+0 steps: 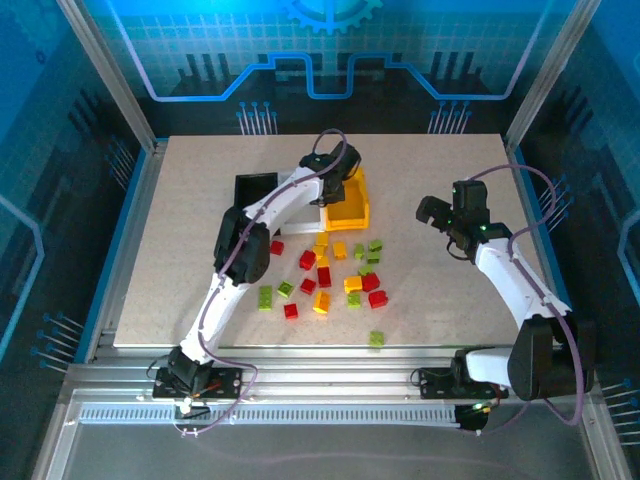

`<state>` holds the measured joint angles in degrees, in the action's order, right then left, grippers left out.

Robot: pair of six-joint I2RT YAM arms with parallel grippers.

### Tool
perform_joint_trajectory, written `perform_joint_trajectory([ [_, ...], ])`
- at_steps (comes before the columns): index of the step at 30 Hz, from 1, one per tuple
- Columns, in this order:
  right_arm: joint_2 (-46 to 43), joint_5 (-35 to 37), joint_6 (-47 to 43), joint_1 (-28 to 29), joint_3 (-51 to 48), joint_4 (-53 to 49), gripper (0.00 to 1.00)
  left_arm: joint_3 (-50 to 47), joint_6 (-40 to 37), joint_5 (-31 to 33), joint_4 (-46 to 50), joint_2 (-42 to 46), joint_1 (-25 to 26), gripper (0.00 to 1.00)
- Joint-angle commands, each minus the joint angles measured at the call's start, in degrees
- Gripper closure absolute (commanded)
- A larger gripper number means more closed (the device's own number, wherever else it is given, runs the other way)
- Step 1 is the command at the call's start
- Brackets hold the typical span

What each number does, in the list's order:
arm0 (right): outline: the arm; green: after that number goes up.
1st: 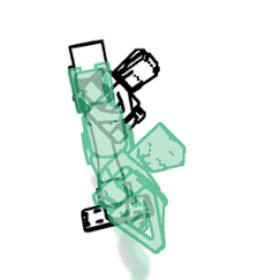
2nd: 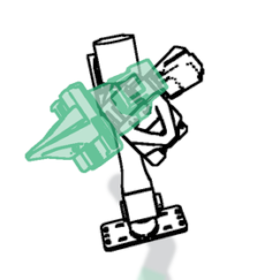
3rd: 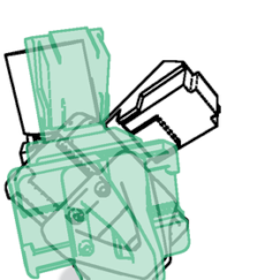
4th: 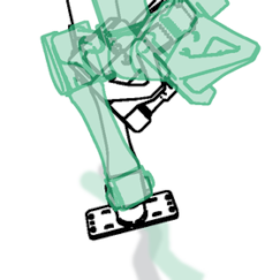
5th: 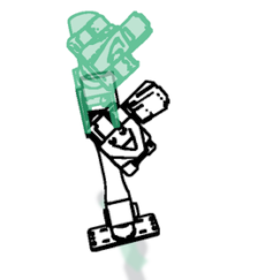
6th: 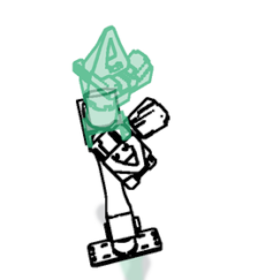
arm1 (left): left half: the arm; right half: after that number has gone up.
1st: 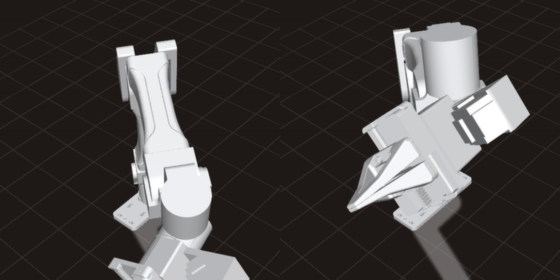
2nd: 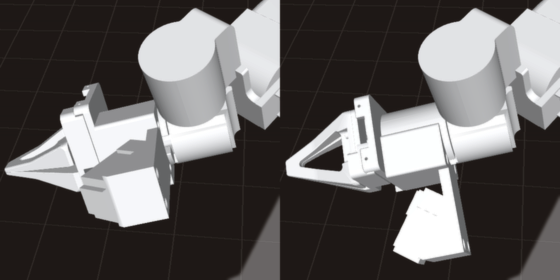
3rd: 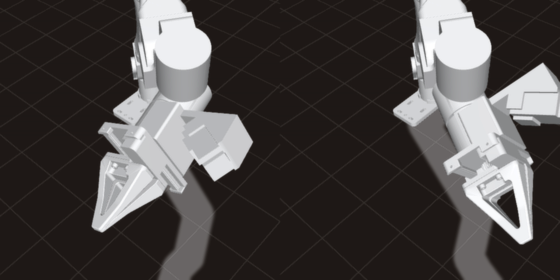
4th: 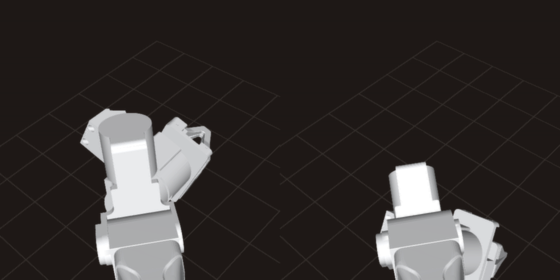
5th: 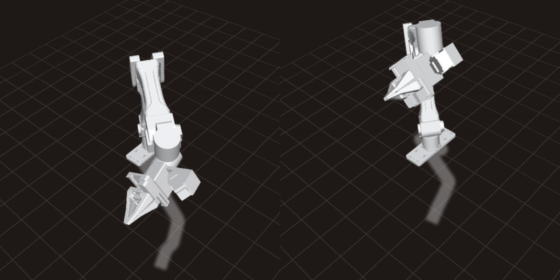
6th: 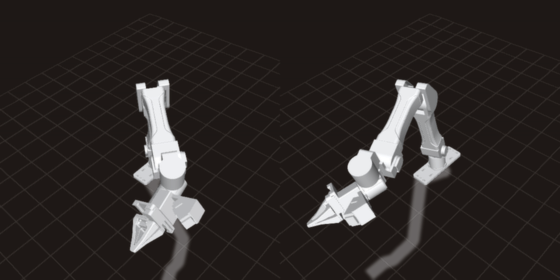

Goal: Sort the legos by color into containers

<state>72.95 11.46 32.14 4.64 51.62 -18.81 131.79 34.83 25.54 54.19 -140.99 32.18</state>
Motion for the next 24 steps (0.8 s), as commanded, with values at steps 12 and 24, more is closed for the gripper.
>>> perform_joint_trajectory([
  [12,-2.1,-0.5,1.2,-1.2,-2.7,0.3,0.0,5.3,3.6,-0.4,2.4,-3.1,4.5,1.0],
  [24,-1.4,-1.3,1.4,-1.2,-3.0,1.0,0.0,4.9,1.0,-2.8,0.4,-3.5,6.4,1.0],
])
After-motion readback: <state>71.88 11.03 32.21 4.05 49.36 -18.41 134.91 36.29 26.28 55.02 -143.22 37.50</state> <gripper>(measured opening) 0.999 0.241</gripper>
